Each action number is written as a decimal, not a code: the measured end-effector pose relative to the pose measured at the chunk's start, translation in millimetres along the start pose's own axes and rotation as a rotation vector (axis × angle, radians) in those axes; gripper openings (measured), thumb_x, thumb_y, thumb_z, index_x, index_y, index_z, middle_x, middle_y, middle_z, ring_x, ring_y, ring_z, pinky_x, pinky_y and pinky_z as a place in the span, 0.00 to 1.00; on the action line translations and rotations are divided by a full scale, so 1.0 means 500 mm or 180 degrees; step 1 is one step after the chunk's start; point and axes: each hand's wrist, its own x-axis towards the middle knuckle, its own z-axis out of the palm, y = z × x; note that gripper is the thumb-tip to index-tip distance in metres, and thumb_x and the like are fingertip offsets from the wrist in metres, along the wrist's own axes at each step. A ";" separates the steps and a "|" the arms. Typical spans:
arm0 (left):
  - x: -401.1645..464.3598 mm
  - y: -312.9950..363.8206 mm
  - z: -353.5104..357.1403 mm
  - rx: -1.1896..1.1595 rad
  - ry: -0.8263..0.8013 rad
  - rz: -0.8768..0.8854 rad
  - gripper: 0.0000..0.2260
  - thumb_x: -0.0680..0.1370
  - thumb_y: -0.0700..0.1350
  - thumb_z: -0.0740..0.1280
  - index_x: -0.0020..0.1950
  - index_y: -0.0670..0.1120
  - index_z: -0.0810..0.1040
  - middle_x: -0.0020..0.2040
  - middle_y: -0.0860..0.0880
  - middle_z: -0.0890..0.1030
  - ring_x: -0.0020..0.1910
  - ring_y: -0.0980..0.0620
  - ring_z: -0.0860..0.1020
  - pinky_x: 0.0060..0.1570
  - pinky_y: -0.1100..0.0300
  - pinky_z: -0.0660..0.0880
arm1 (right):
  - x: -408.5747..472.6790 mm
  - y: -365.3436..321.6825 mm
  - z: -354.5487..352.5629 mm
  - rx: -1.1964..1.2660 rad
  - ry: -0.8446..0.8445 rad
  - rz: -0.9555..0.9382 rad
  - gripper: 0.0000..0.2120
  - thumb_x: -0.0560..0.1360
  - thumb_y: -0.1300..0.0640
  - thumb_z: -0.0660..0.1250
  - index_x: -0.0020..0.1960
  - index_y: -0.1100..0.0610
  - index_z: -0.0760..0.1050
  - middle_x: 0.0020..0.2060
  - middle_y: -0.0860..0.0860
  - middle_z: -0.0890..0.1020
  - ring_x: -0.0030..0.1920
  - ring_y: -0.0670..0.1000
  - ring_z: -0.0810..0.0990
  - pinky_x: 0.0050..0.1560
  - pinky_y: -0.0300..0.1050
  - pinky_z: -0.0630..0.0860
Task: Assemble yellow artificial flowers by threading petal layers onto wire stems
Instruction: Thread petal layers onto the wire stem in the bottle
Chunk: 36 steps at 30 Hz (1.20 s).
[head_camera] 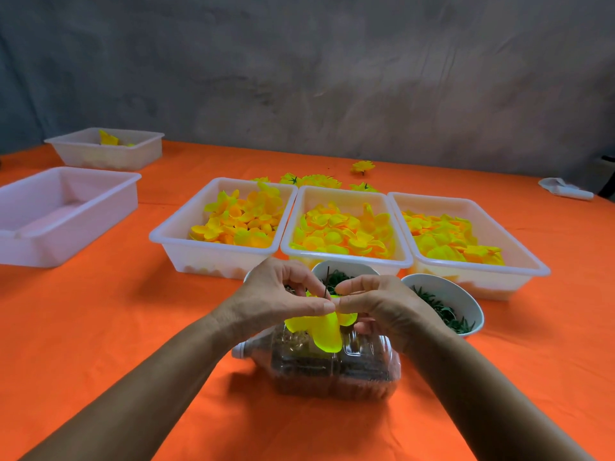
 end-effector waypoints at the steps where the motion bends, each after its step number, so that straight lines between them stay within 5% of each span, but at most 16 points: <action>1: 0.001 -0.002 0.000 -0.0031 0.0013 0.0026 0.07 0.63 0.41 0.79 0.37 0.43 0.84 0.42 0.33 0.76 0.38 0.47 0.71 0.40 0.54 0.67 | 0.000 0.001 0.000 -0.0027 0.0006 -0.0002 0.10 0.67 0.63 0.74 0.47 0.56 0.78 0.40 0.55 0.80 0.39 0.50 0.76 0.33 0.39 0.70; 4: 0.008 -0.011 0.001 -0.0088 0.0056 0.0066 0.06 0.64 0.37 0.78 0.35 0.44 0.83 0.42 0.33 0.77 0.39 0.45 0.73 0.41 0.52 0.69 | 0.002 0.004 -0.003 -0.0058 0.0022 -0.0005 0.10 0.66 0.62 0.75 0.46 0.56 0.78 0.37 0.52 0.80 0.36 0.48 0.75 0.33 0.38 0.70; 9: 0.019 -0.019 -0.003 -0.0265 -0.0084 -0.0016 0.05 0.64 0.34 0.77 0.35 0.41 0.83 0.36 0.47 0.79 0.39 0.51 0.77 0.42 0.58 0.74 | 0.011 -0.006 -0.011 -0.0326 -0.0022 -0.0172 0.08 0.66 0.62 0.76 0.42 0.56 0.79 0.33 0.51 0.82 0.33 0.46 0.80 0.33 0.38 0.72; 12: 0.021 -0.023 -0.002 -0.0270 -0.0077 0.0018 0.06 0.64 0.34 0.77 0.35 0.42 0.83 0.35 0.49 0.80 0.39 0.53 0.78 0.42 0.60 0.75 | 0.034 -0.023 -0.016 -0.0604 0.0169 -0.0628 0.05 0.68 0.59 0.75 0.36 0.54 0.79 0.29 0.48 0.80 0.28 0.40 0.77 0.27 0.31 0.71; 17: 0.019 -0.026 -0.001 -0.0298 -0.0028 -0.0058 0.07 0.63 0.36 0.78 0.34 0.45 0.83 0.35 0.50 0.81 0.38 0.53 0.79 0.40 0.61 0.74 | 0.141 -0.042 -0.037 -0.1736 0.1203 -0.1222 0.05 0.72 0.57 0.70 0.46 0.57 0.83 0.46 0.54 0.84 0.48 0.52 0.81 0.48 0.45 0.75; 23: 0.016 -0.018 0.000 -0.0459 -0.0005 -0.0233 0.07 0.64 0.35 0.78 0.34 0.44 0.83 0.37 0.43 0.82 0.39 0.50 0.79 0.41 0.59 0.74 | 0.266 -0.027 -0.056 -0.2906 0.1169 -0.0742 0.16 0.76 0.53 0.66 0.62 0.55 0.77 0.64 0.55 0.76 0.66 0.58 0.71 0.62 0.51 0.71; 28: 0.020 -0.022 0.000 -0.0612 -0.0083 -0.0159 0.10 0.64 0.32 0.77 0.31 0.46 0.82 0.35 0.46 0.82 0.36 0.53 0.79 0.36 0.63 0.74 | 0.308 -0.049 -0.035 -0.2865 0.1037 -0.0904 0.16 0.72 0.61 0.71 0.59 0.57 0.79 0.59 0.56 0.80 0.59 0.56 0.77 0.54 0.47 0.73; 36: 0.020 -0.030 -0.004 -0.0761 -0.0251 -0.0176 0.11 0.66 0.33 0.76 0.32 0.47 0.82 0.33 0.52 0.82 0.34 0.58 0.79 0.36 0.67 0.74 | 0.348 -0.060 -0.019 -0.3355 0.0631 -0.0150 0.13 0.75 0.63 0.63 0.58 0.63 0.78 0.57 0.58 0.80 0.57 0.55 0.79 0.51 0.49 0.77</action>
